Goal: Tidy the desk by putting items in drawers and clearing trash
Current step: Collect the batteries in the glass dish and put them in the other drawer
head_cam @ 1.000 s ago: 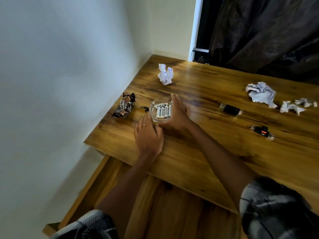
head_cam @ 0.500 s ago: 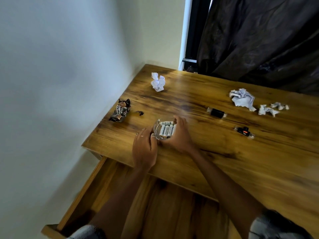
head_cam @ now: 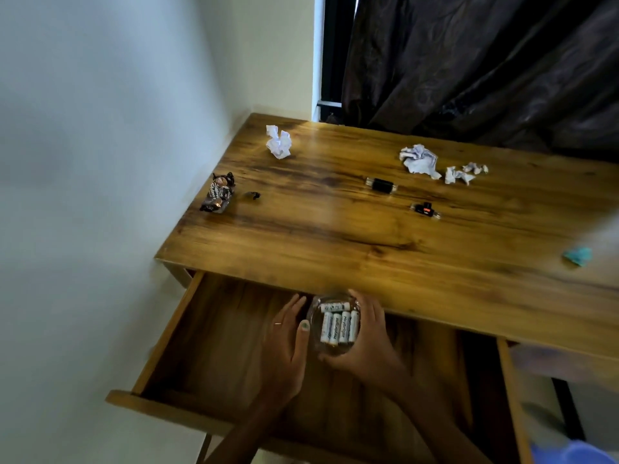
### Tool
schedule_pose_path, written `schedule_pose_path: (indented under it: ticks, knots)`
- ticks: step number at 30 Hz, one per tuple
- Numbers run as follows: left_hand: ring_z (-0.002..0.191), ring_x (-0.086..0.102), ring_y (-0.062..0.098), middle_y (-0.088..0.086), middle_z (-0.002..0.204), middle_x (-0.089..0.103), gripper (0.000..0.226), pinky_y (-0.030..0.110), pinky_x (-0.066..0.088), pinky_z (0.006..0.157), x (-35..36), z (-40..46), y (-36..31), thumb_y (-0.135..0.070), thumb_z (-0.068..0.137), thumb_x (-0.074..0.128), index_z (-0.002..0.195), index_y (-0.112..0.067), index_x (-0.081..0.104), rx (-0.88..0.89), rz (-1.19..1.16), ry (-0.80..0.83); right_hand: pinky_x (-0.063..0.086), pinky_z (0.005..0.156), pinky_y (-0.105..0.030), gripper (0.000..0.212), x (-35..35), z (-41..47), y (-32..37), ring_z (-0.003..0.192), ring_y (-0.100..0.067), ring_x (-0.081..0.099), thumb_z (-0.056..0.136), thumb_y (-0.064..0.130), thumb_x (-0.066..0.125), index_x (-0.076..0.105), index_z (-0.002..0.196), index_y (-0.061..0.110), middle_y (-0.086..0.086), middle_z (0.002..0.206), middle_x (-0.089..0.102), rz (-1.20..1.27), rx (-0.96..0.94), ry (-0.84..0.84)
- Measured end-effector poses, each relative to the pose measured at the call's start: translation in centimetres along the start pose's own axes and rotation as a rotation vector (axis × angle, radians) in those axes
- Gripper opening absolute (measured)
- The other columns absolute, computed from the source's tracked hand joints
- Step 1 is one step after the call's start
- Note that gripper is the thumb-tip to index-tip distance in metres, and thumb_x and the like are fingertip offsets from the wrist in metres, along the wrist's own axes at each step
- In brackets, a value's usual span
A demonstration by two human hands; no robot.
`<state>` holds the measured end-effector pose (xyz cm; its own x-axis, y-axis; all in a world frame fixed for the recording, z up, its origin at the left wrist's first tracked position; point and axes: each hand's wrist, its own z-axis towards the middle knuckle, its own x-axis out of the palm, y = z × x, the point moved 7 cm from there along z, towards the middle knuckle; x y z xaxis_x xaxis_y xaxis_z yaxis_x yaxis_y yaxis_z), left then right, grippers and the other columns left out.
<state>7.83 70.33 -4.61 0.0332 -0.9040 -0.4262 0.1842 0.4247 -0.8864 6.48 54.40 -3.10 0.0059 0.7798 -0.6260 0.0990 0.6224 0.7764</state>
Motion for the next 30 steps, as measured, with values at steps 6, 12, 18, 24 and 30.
schedule_pose_path:
  ticks: [6, 12, 18, 24, 30]
  knots:
    - [0.084, 0.067, 0.015, 0.001, 0.091, 0.071, 0.025, 0.041, 0.053, 0.080, 2.0, -4.2, 2.0, -0.037, 0.096, 0.046, 0.098, -0.023, 0.067, -0.333, -0.112, 0.438, 0.032, 0.106, -0.028, 0.120, 1.3, -6.2, -2.4, 0.122, -0.007, 0.032, 0.041, 0.065, 0.076, 0.026, 0.141, 0.021, 0.005, 0.135, 0.033, -0.109, 0.041, 0.044]
    - [0.067, 0.053, 0.014, 0.015, 0.081, 0.064, 0.033, 0.025, 0.038, 0.062, 4.3, -5.4, 4.2, -0.024, 0.099, 0.042, 0.089, -0.002, 0.065, -0.397, 0.142, 0.688, 0.032, 0.109, -0.033, 0.109, 3.7, -7.5, -5.0, 0.127, -0.013, 0.034, 0.053, 0.060, 0.078, 0.026, 0.141, 0.022, 0.003, 0.138, 0.036, -0.210, 0.118, 0.129]
    - [0.052, 0.038, 0.007, 0.015, 0.073, 0.056, 0.039, 0.021, 0.028, 0.048, 4.5, -5.1, 4.6, -0.029, 0.099, 0.042, 0.088, 0.001, 0.064, -0.395, 0.353, 0.642, 0.034, 0.108, -0.038, 0.113, 6.6, -6.8, -7.8, 0.126, -0.015, 0.032, 0.048, 0.069, 0.066, 0.026, 0.142, 0.020, -0.001, 0.136, 0.036, -0.236, 0.167, 0.222]
    - [0.067, 0.054, 0.013, 0.013, 0.087, 0.069, 0.035, 0.022, 0.041, 0.059, 4.3, -5.1, 4.8, -0.029, 0.097, 0.046, 0.090, -0.003, 0.068, -0.364, 0.442, 0.578, 0.030, 0.108, -0.035, 0.113, 7.3, -6.4, -7.8, 0.127, -0.022, 0.028, 0.057, 0.053, 0.079, 0.019, 0.145, 0.016, -0.004, 0.140, 0.032, -0.307, 0.157, 0.261]
    - [0.051, 0.045, 0.002, 0.009, 0.083, 0.069, 0.028, 0.008, 0.036, 0.044, 4.0, -4.6, 4.8, -0.026, 0.095, 0.052, 0.085, -0.006, 0.069, -0.340, 0.468, 0.545, 0.028, 0.109, -0.035, 0.112, 7.3, -6.5, -8.0, 0.130, -0.022, 0.024, 0.061, 0.045, 0.081, 0.014, 0.147, 0.017, -0.004, 0.144, 0.027, -0.334, 0.172, 0.281]
